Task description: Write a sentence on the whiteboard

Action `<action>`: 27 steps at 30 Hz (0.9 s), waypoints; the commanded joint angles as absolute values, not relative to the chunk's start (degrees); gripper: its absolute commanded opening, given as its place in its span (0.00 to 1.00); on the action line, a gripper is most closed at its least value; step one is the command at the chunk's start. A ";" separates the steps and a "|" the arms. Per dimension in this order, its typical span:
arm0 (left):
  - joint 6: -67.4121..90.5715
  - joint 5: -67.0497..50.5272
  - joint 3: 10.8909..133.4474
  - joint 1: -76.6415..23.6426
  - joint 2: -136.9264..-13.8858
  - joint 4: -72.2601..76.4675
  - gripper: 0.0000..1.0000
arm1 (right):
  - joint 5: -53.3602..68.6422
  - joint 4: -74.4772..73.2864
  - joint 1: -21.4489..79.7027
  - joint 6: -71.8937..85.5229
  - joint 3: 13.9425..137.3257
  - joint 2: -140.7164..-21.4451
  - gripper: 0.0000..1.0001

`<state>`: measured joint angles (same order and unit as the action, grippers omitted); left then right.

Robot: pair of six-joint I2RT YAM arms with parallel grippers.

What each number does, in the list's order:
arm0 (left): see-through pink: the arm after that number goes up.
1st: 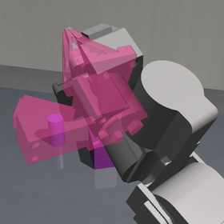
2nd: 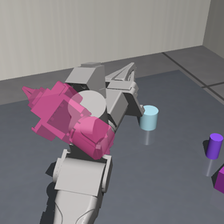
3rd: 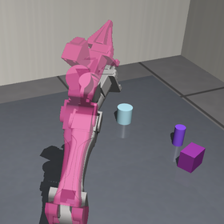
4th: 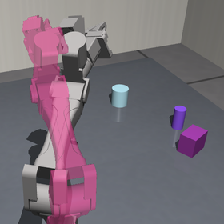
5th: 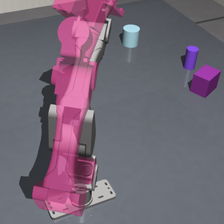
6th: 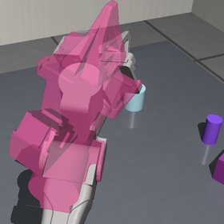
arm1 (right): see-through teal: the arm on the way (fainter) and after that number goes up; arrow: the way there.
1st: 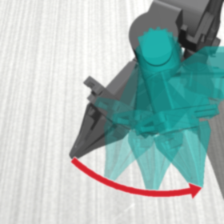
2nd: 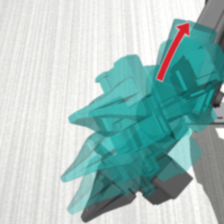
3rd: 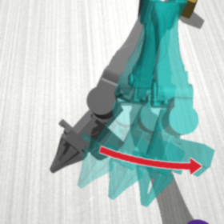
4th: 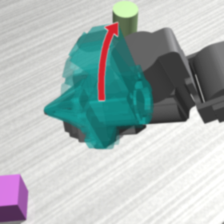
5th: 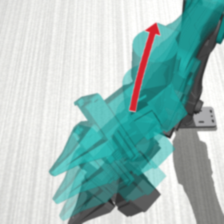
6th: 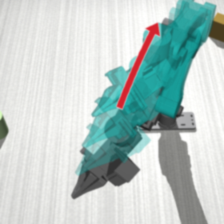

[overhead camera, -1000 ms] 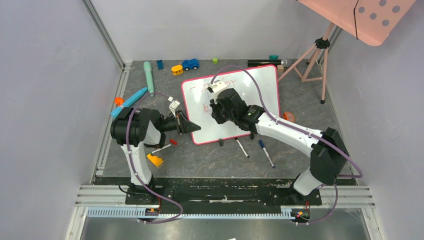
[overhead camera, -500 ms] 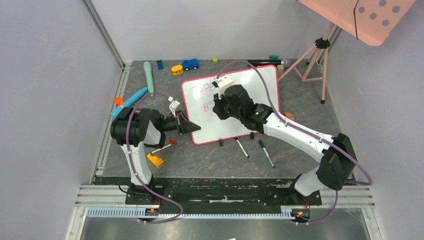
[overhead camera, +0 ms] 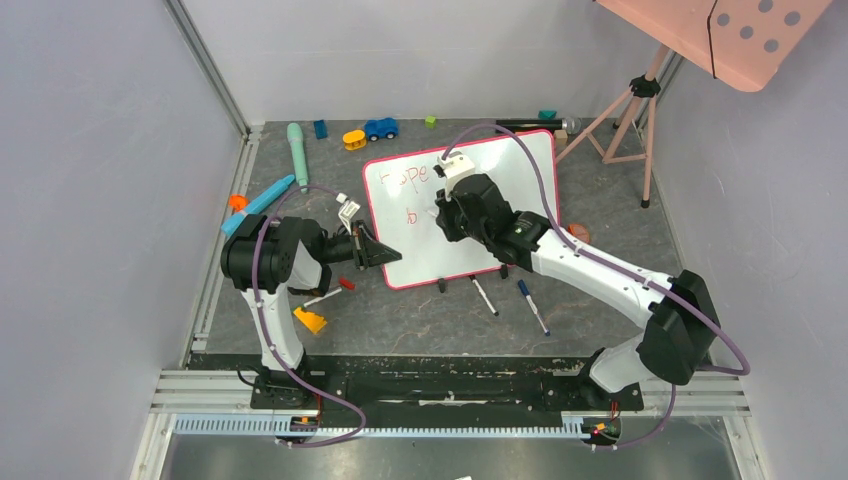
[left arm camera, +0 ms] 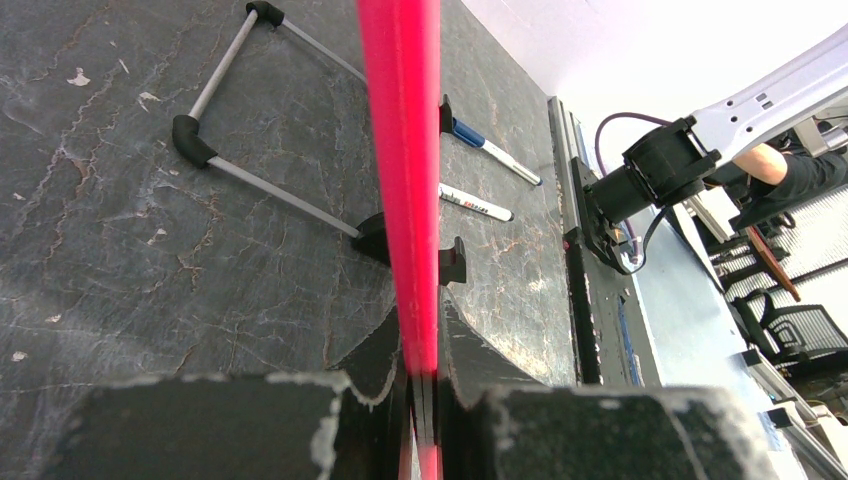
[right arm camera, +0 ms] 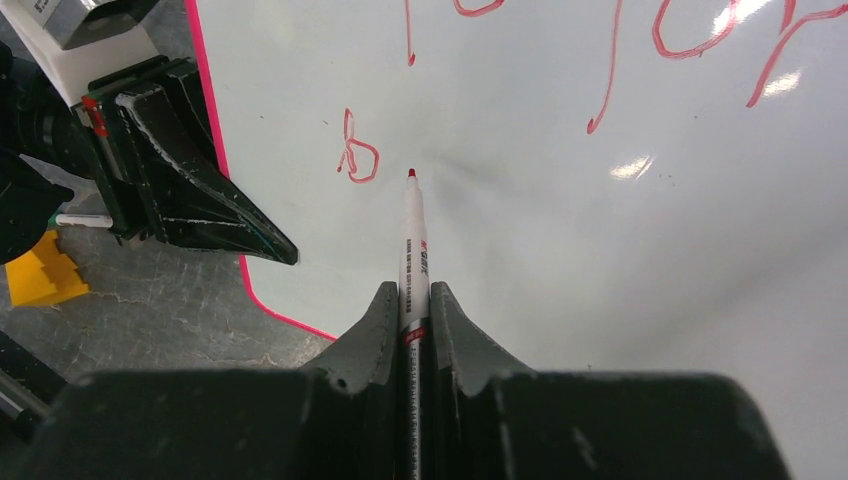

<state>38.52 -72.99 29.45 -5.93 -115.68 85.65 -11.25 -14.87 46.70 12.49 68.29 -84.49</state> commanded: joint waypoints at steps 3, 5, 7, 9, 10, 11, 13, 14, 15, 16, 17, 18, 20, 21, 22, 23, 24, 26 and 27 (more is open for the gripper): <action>31.00 -76.17 29.97 -7.03 -116.00 89.21 0.02 | -12.77 -13.63 46.71 13.06 69.18 -85.13 0.00; 31.02 -76.12 29.97 -7.08 -116.06 89.21 0.02 | -12.09 -13.74 46.68 12.92 69.79 -85.75 0.00; 31.02 -76.24 29.95 -7.08 -116.00 89.21 0.02 | -11.55 -13.53 46.67 12.83 70.04 -86.19 0.00; 31.00 -76.22 29.93 -7.08 -116.01 89.21 0.02 | -10.99 -13.26 46.67 12.66 70.30 -86.75 0.00; 30.97 -76.36 29.95 -7.08 -116.02 89.21 0.02 | -10.80 -13.20 46.66 12.52 70.46 -86.97 0.00; 30.98 -76.24 29.93 -7.07 -116.02 89.21 0.02 | -10.61 -13.23 46.68 12.44 70.72 -87.29 0.00; 30.97 -76.27 29.96 -7.11 -115.98 89.21 0.02 | -10.39 -13.10 46.68 12.28 70.99 -87.62 0.00; 30.97 -76.26 29.89 -7.12 -116.01 89.21 0.02 | -10.33 -13.05 46.67 12.23 71.18 -87.77 0.00; 31.02 -76.33 29.88 -7.12 -116.02 89.21 0.02 | -10.36 -13.03 46.69 12.14 71.27 -87.95 0.00; 30.92 -76.30 29.78 -7.12 -115.89 89.21 0.02 | -10.37 -12.94 46.74 11.99 71.44 -88.03 0.00; 30.77 -76.23 29.79 -7.14 -115.92 89.21 0.02 | -10.36 -12.98 46.67 11.99 71.54 -88.08 0.00; 30.80 -76.30 29.77 -7.12 -115.93 89.21 0.02 | -10.17 -12.76 46.67 11.93 71.63 -88.14 0.00; 30.75 -76.30 29.77 -7.12 -115.87 89.21 0.02 | -10.10 -12.64 46.68 11.87 71.72 -88.16 0.00; 30.70 -76.31 29.75 -7.12 -115.92 89.21 0.02 | -9.98 -12.41 46.68 11.79 71.72 -88.25 0.00; 30.72 -76.30 29.79 -7.12 -115.92 89.21 0.02 | -10.02 -12.36 46.68 11.81 71.75 -88.25 0.00; 30.72 -76.29 29.79 -7.13 -115.91 89.21 0.02 | -10.10 -12.33 46.67 11.78 71.87 -88.35 0.00; 30.76 -76.25 29.75 -7.16 -115.87 89.21 0.02 | -10.24 -12.32 46.67 11.72 71.94 -88.42 0.00; 30.73 -76.29 29.74 -7.12 -115.92 89.21 0.02 | -10.33 -12.39 46.68 11.64 72.06 -88.58 0.00; 30.68 -76.28 29.79 -7.14 -115.89 89.27 0.02 | -10.38 -12.39 46.68 11.57 72.15 -88.69 0.00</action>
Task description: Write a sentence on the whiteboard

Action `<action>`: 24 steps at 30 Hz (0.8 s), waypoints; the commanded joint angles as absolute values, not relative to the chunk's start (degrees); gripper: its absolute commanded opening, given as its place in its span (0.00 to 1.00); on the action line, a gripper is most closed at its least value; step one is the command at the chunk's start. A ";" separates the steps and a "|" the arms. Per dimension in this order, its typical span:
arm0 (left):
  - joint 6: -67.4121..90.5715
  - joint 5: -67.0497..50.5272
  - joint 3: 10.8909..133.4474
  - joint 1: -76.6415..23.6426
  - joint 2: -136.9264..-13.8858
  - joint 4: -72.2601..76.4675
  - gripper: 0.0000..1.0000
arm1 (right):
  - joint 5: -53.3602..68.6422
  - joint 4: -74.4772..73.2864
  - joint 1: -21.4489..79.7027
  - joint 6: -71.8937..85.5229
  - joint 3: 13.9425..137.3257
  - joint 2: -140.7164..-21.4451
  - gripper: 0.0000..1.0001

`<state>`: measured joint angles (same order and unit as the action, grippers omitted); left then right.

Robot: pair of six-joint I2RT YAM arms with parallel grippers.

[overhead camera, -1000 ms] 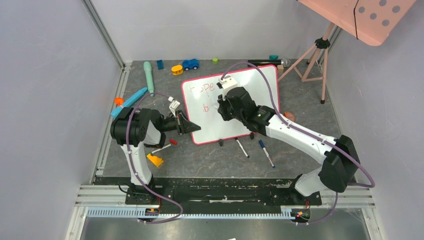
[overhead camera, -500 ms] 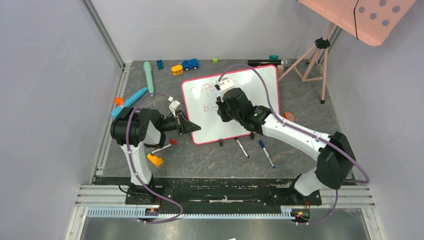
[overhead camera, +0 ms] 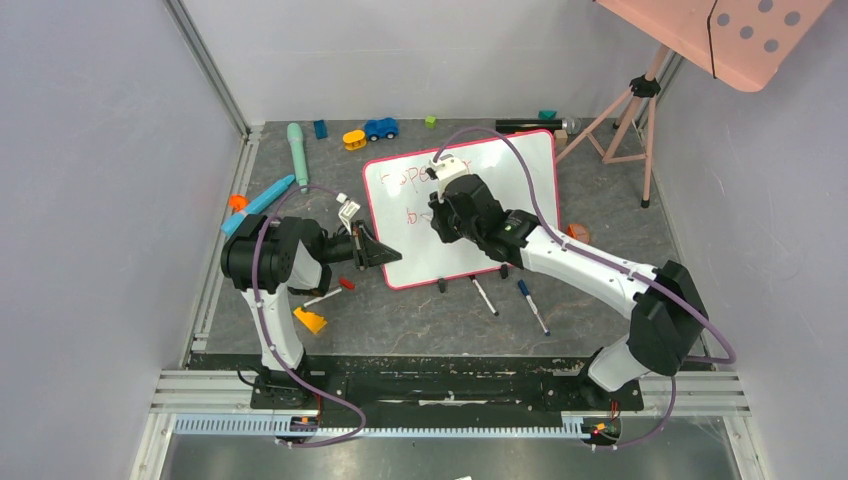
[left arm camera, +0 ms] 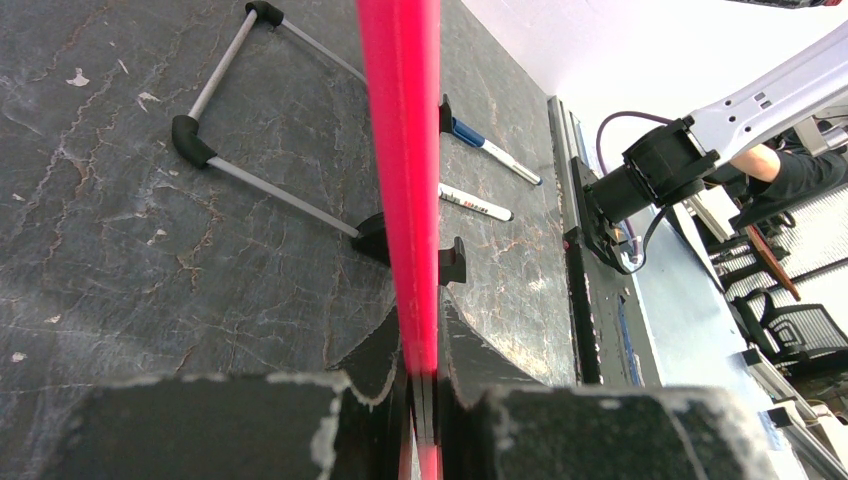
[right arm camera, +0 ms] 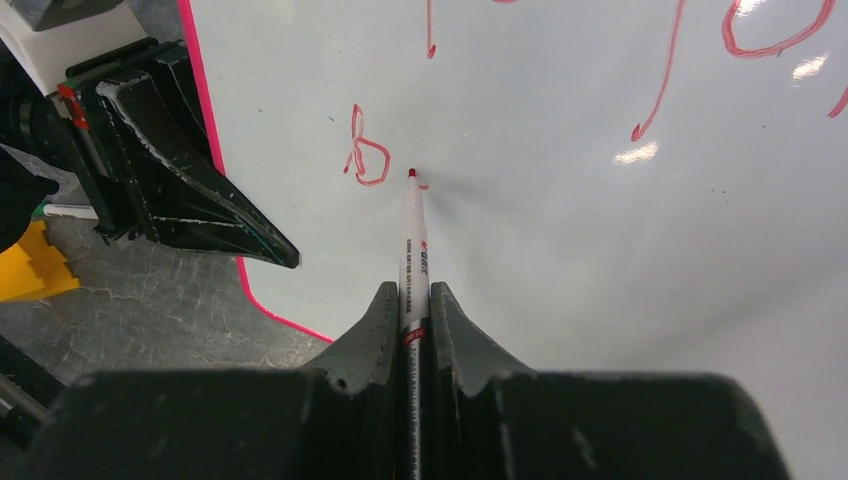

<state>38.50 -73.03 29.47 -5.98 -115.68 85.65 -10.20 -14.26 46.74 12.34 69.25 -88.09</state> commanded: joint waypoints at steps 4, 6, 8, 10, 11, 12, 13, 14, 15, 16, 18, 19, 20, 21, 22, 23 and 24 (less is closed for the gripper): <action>30.68 -76.35 29.77 -7.15 -115.90 89.21 0.02 | -11.32 -13.51 46.71 11.61 72.80 -89.49 0.00; 30.71 -76.29 29.76 -7.12 -115.91 89.21 0.02 | -11.93 -14.22 46.67 11.68 73.12 -89.80 0.00; 30.69 -76.36 29.79 -7.12 -115.87 89.21 0.02 | -12.78 -14.72 46.67 11.75 73.08 -89.78 0.00; 30.76 -76.29 29.79 -7.12 -115.91 89.21 0.02 | -14.01 -15.43 46.69 11.91 73.14 -89.67 0.00; 30.72 -76.26 29.79 -7.12 -115.92 89.21 0.02 | -14.75 -15.86 46.63 11.88 73.21 -89.65 0.00; 30.67 -76.29 29.76 -7.12 -115.92 89.21 0.02 | -15.24 -16.17 46.62 11.92 73.31 -89.61 0.00; 30.72 -76.36 29.79 -7.19 -115.91 89.21 0.02 | -15.91 -16.54 46.60 11.99 73.30 -89.56 0.00; 30.73 -76.30 29.79 -7.13 -115.92 89.21 0.02 | -16.38 -16.78 46.59 11.95 73.33 -89.56 0.00; 30.76 -76.31 29.79 -7.12 -115.95 89.21 0.02 | -16.81 -17.07 46.58 12.04 73.33 -89.50 0.00; 30.68 -76.37 29.78 -7.12 -116.01 89.21 0.02 | -17.15 -17.17 46.61 12.00 73.39 -89.39 0.00; 30.68 -76.31 29.79 -7.13 -115.99 89.21 0.02 | -17.67 -17.43 46.59 12.13 73.33 -89.22 0.00; 30.71 -76.30 29.79 -7.12 -116.01 89.21 0.02 | -17.90 -17.46 46.58 12.11 73.28 -89.13 0.00; 30.73 -76.36 29.79 -7.12 -116.02 89.21 0.02 | -17.93 -17.48 46.58 12.08 73.27 -89.12 0.00; 30.73 -76.33 29.79 -7.13 -116.02 89.21 0.02 | -17.93 -17.45 46.56 12.03 73.30 -89.12 0.00; 30.67 -76.31 29.79 -7.12 -115.97 89.21 0.02 | -17.93 -17.42 46.60 12.00 73.40 -89.17 0.00; 30.73 -76.36 29.79 -7.12 -115.97 89.21 0.02 | -17.92 -17.38 46.60 11.93 73.53 -89.22 0.00; 30.75 -76.30 29.79 -7.12 -116.01 89.21 0.02 | -17.88 -17.20 46.59 11.88 73.62 -89.33 0.00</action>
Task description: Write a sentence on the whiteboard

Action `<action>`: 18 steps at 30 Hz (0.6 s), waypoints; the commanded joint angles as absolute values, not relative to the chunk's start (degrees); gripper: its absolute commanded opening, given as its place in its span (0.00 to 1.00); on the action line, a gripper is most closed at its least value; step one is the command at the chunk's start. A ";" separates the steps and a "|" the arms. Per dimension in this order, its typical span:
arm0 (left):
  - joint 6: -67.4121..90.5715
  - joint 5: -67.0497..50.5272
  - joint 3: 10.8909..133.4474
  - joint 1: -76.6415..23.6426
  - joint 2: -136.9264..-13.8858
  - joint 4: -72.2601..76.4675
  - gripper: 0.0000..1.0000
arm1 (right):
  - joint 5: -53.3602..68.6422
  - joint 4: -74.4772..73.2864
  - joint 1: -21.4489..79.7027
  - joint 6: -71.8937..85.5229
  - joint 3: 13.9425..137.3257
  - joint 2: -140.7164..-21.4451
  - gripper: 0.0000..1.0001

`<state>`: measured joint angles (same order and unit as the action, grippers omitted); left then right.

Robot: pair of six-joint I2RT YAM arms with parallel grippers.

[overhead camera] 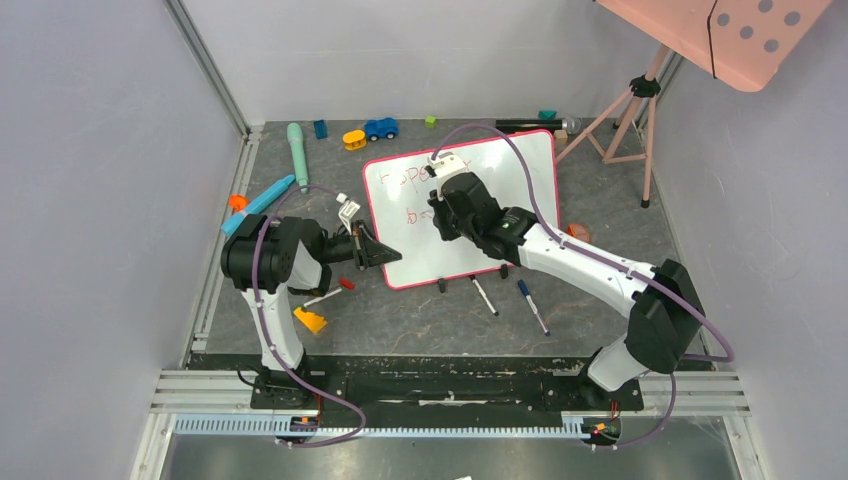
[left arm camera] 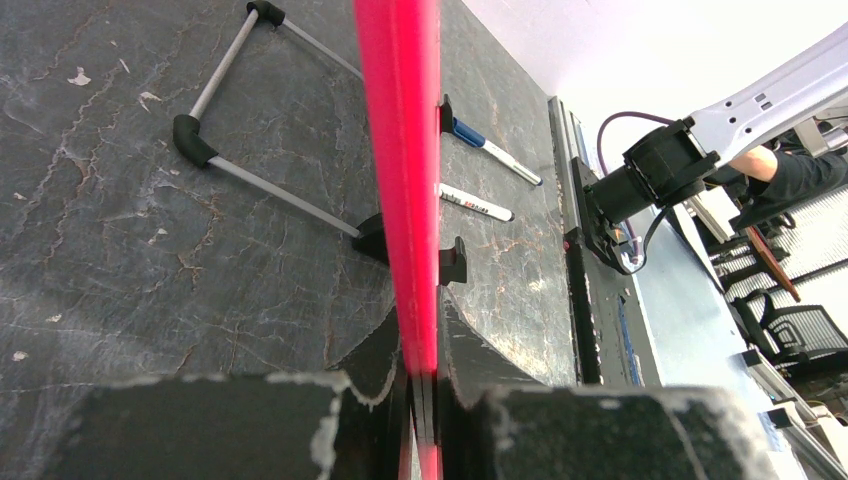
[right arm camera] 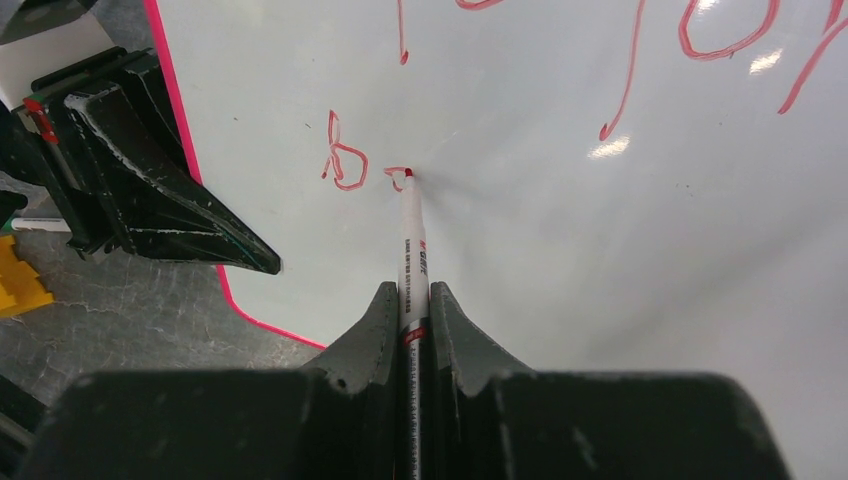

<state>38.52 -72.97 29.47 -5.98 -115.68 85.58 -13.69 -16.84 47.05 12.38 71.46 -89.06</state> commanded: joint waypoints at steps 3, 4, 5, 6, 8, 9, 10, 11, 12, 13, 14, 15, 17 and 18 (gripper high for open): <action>30.76 -76.32 29.79 -7.16 -116.01 89.25 0.02 | -17.34 -16.92 46.58 11.57 74.47 -89.88 0.00; 30.69 -76.33 29.79 -7.12 -116.01 89.21 0.02 | -17.16 -16.93 46.58 11.52 74.97 -90.29 0.00; 30.70 -76.29 29.73 -7.12 -115.99 89.21 0.02 | -16.97 -16.90 46.60 11.42 75.40 -90.56 0.00; 30.75 -76.30 29.75 -7.12 -116.00 89.21 0.02 | -16.85 -16.90 46.60 11.23 75.87 -90.87 0.00; 30.75 -76.33 29.78 -7.12 -115.99 89.21 0.02 | -16.38 -16.80 46.58 10.88 76.58 -91.39 0.00; 30.76 -76.29 29.78 -7.12 -116.00 89.21 0.02 | -16.04 -16.84 46.60 10.82 76.98 -91.65 0.00; 30.80 -76.31 29.79 -7.12 -115.97 89.21 0.02 | -15.57 -16.72 46.58 10.67 77.12 -91.83 0.00; 30.82 -76.36 29.87 -7.17 -116.09 89.22 0.02 | -15.00 -16.69 46.60 10.61 77.19 -91.96 0.00; 30.81 -76.31 29.88 -7.12 -116.10 89.21 0.02 | -14.45 -16.53 46.60 10.59 77.11 -92.08 0.00; 30.76 -76.29 29.83 -7.12 -116.09 89.21 0.02 | -14.04 -16.38 46.58 10.60 77.00 -92.13 0.00; 30.82 -76.37 29.82 -7.12 -116.06 89.21 0.02 | -13.66 -16.31 46.59 10.62 76.92 -92.16 0.00; 30.81 -76.32 29.88 -7.12 -116.08 89.21 0.02 | -13.26 -16.30 46.59 10.61 76.83 -92.26 0.00; 30.79 -76.31 29.86 -7.16 -116.08 89.21 0.02 | -12.73 -16.43 46.59 10.58 76.43 -92.09 0.00; 30.76 -76.36 29.89 -7.12 -116.08 89.21 0.02 | -12.36 -16.37 46.60 10.56 76.07 -92.02 0.00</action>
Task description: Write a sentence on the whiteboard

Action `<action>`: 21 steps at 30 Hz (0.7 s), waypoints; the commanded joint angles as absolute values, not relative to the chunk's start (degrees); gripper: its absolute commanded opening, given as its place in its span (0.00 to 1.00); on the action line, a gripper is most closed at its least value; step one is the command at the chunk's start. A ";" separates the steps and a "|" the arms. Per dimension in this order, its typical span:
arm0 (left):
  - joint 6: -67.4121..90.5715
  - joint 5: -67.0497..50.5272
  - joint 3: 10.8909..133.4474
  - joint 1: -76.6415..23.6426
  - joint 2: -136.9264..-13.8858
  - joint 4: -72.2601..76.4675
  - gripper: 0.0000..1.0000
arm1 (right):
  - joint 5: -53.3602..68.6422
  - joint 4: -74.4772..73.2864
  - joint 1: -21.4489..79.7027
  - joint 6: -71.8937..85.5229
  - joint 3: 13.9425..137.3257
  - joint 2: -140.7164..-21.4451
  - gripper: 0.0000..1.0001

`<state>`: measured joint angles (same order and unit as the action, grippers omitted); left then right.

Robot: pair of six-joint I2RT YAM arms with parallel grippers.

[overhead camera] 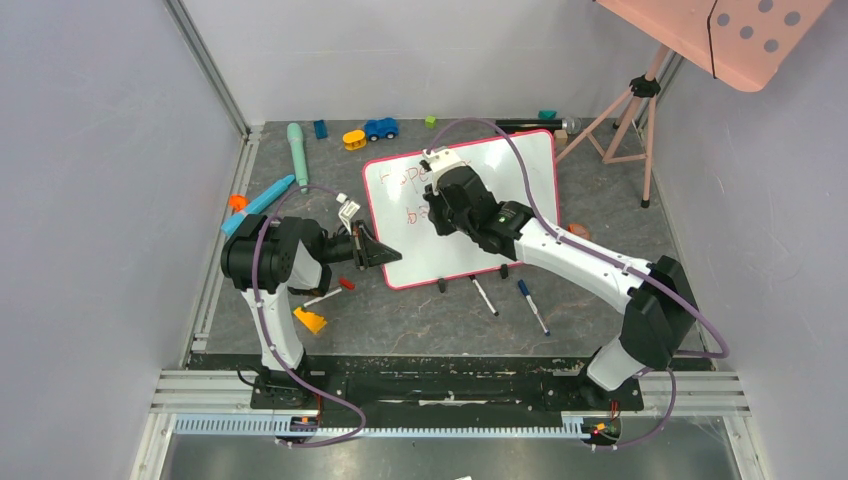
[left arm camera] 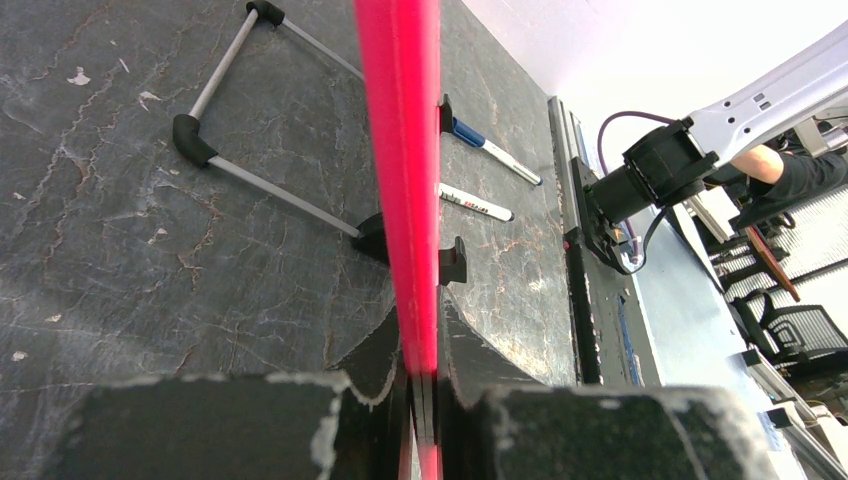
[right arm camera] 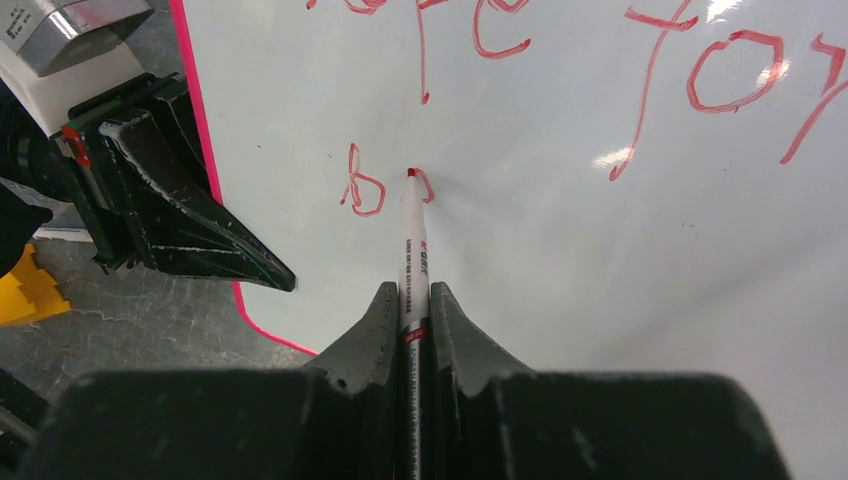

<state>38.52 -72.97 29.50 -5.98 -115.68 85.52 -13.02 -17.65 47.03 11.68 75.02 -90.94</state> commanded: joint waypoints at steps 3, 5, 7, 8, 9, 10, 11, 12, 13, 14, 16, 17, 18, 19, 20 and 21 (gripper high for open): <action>30.79 -76.29 29.90 -7.13 -116.08 89.21 0.02 | -11.80 -16.38 46.62 10.71 74.89 -91.33 0.00; 30.81 -76.32 29.97 -7.12 -116.08 89.17 0.02 | -11.68 -16.44 46.59 10.79 73.91 -90.91 0.00; 30.79 -76.33 29.96 -7.12 -116.10 89.21 0.02 | -11.65 -16.46 46.60 10.89 72.86 -90.39 0.00; 30.77 -76.31 29.97 -7.12 -116.10 89.21 0.02 | -11.57 -16.52 46.59 10.92 72.29 -90.05 0.00; 30.81 -76.32 29.93 -7.12 -116.08 89.22 0.02 | -11.54 -16.51 46.58 10.96 71.86 -89.79 0.00; 30.77 -76.34 29.92 -7.16 -116.09 89.21 0.02 | -11.48 -16.50 46.58 10.97 71.51 -89.70 0.00; 30.77 -76.35 29.97 -7.12 -116.09 89.21 0.02 | -11.50 -16.46 46.59 10.97 71.28 -89.50 0.00; 30.87 -76.36 29.97 -7.14 -116.09 89.21 0.02 | -11.65 -16.66 46.60 10.92 71.11 -89.48 0.00; 30.86 -76.37 29.97 -7.14 -116.15 89.21 0.02 | -11.96 -16.85 46.59 10.86 71.11 -89.46 0.00; 30.86 -76.34 29.97 -7.13 -116.16 89.21 0.02 | -12.25 -17.04 46.60 10.79 71.13 -89.39 0.00; 30.92 -76.31 29.97 -7.12 -116.15 89.21 0.02 | -12.93 -17.41 46.57 10.51 71.20 -89.26 0.00; 30.87 -76.34 29.97 -7.12 -116.19 89.21 0.02 | -13.40 -17.64 46.58 10.51 71.26 -89.11 0.00; 30.86 -76.36 29.95 -7.14 -116.19 89.21 0.02 | -14.07 -17.83 46.59 10.42 71.36 -89.00 0.00; 30.91 -76.30 29.97 -7.14 -116.16 89.21 0.02 | -14.78 -18.19 46.54 10.40 71.50 -88.90 0.00; 30.87 -76.31 29.97 -7.12 -116.19 89.21 0.02 | -15.30 -18.62 46.60 10.32 71.74 -88.89 0.00; 30.89 -76.29 29.97 -7.13 -116.13 89.21 0.02 | -15.89 -18.96 46.56 10.27 72.01 -88.86 0.00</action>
<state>38.52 -72.99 29.52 -5.98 -115.68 85.45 -10.66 -17.50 47.05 11.31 71.94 -89.93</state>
